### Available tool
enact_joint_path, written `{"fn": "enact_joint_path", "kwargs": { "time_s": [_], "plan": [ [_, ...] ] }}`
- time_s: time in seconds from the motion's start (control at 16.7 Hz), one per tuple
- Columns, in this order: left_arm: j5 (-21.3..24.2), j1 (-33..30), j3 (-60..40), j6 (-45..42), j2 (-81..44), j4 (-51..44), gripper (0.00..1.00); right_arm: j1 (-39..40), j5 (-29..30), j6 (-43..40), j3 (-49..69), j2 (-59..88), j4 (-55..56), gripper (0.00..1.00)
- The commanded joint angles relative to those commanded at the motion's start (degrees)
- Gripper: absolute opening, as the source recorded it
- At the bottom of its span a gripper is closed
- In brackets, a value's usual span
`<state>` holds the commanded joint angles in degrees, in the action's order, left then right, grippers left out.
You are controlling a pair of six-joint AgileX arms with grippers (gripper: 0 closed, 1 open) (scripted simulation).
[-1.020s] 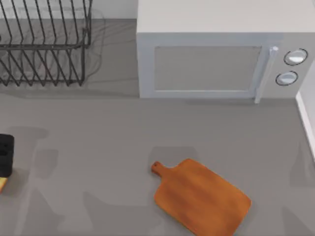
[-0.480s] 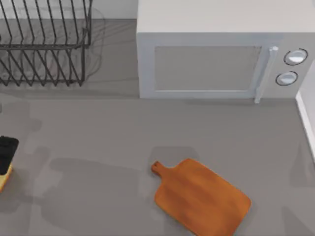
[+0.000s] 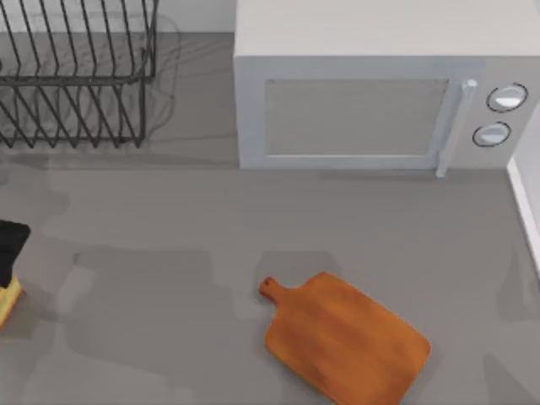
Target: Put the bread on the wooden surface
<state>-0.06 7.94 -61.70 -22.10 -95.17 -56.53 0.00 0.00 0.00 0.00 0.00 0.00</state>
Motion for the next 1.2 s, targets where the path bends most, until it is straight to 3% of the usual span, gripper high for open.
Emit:
{"fn": "enact_joint_path", "kwargs": {
  "time_s": [0.3,0.72,1.02,1.2],
  "plan": [
    [0.0,-0.1,0.9,0.1,-0.3,1.1,1.0,0.0,0.0,0.0,0.0,0.0,0.0,1.0],
    [0.0,0.1,8.5,-0.2,-6.9,15.7,1.0,0.0,0.0,0.0,0.0,0.0,0.0,1.0],
    [0.0,0.1,9.0,-0.2,-7.6,16.6,1.0,0.0,0.0,0.0,0.0,0.0,0.0,1.0],
    [0.0,0.1,9.0,-0.2,-7.6,16.6,0.77,0.0,0.0,0.0,0.0,0.0,0.0,1.0]
  ]
}}
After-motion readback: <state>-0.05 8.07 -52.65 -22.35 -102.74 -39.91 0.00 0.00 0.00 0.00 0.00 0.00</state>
